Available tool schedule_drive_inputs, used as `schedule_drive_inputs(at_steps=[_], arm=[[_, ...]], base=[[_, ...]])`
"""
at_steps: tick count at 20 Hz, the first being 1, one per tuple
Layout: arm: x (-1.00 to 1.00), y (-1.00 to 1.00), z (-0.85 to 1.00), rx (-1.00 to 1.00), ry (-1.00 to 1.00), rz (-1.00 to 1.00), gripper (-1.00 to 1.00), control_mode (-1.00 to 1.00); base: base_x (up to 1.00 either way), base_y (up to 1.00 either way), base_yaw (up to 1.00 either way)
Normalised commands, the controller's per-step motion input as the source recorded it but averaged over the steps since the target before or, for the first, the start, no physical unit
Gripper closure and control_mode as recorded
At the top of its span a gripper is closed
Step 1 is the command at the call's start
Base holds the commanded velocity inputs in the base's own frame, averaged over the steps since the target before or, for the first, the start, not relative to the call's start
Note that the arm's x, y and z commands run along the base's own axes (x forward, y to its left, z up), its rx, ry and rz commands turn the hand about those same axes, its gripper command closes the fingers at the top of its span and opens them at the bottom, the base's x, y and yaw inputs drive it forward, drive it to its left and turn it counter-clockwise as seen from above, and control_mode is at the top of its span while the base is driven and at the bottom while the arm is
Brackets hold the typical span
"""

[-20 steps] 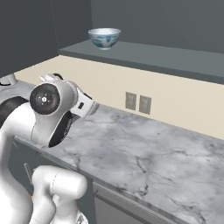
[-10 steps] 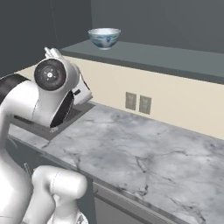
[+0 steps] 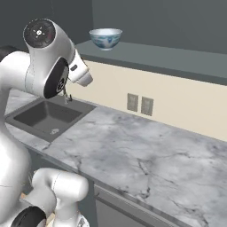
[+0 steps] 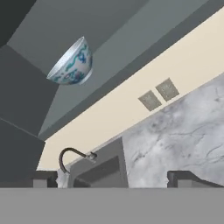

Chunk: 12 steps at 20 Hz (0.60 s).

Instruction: Take the smaller bowl and place it next to the appetizer plate on the dining counter , and place the larger bowl next to the plate with cooked food.

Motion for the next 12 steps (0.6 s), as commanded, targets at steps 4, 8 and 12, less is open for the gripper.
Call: schedule_drive_inputs(at_steps=[4, 8, 12], arm=[[0.32, 0.00, 0.02, -0.25, -0.06, 0.00, -1.00, -1.00], [0.22, -0.01, 0.00, -0.04, -0.03, 0.00, -1.00, -1.00], [0.24, -0.22, 0.07, 0.27, -0.02, -0.01, -1.00, -1.00]], base=[[0.00, 0.00, 0.00], [0.00, 0.00, 0.00], [0.00, 0.00, 0.00]])
